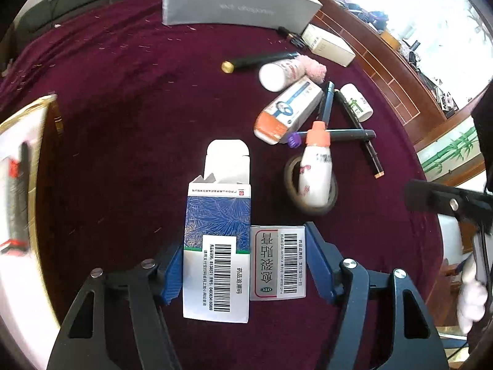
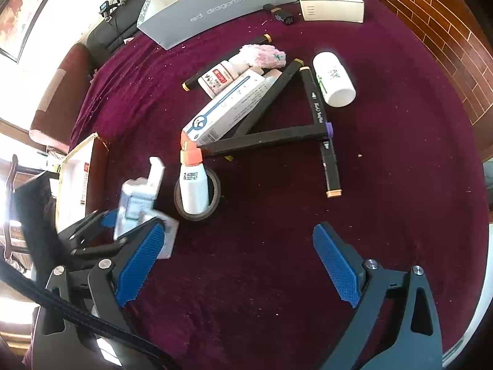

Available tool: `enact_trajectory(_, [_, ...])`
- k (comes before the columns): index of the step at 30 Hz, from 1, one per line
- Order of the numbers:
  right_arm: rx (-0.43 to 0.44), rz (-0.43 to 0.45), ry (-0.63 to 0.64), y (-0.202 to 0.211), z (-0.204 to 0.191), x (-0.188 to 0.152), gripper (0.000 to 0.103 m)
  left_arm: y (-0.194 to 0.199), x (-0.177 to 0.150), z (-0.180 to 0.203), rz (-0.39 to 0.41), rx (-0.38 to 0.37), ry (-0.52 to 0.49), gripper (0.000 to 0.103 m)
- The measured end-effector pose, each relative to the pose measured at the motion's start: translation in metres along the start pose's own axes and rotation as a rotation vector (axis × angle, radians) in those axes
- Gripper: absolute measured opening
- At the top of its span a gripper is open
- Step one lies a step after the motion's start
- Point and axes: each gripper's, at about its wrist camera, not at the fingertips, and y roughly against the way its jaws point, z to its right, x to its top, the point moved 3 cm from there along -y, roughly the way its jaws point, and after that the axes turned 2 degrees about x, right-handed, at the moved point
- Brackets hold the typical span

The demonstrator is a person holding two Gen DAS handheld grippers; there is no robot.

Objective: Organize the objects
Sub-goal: 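Grasp the blue-white medicine box with the left gripper, then grasp the small white barcode box with the right gripper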

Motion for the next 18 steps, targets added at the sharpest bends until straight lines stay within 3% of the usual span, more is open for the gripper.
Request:
enact_trajectory(9, [0.088, -0.076, 0.112, -0.024, -0.052, -0.019, 0.099, 0.048, -0.027, -0.026, 0.095, -0.062, 0.142, 0.063])
enact_trajectory(14, [0.11, -0.125, 0.1, -0.042, -0.068, -0.031, 0.099, 0.023, -0.032, -0.026, 0.031, -0.061, 0.178, 0.063])
enact_trajectory(18, [0.104, -0.126, 0.095, -0.042, -0.072, -0.036, 0.099, 0.02, -0.036, -0.028, 0.011, -0.163, 0.229, 0.063])
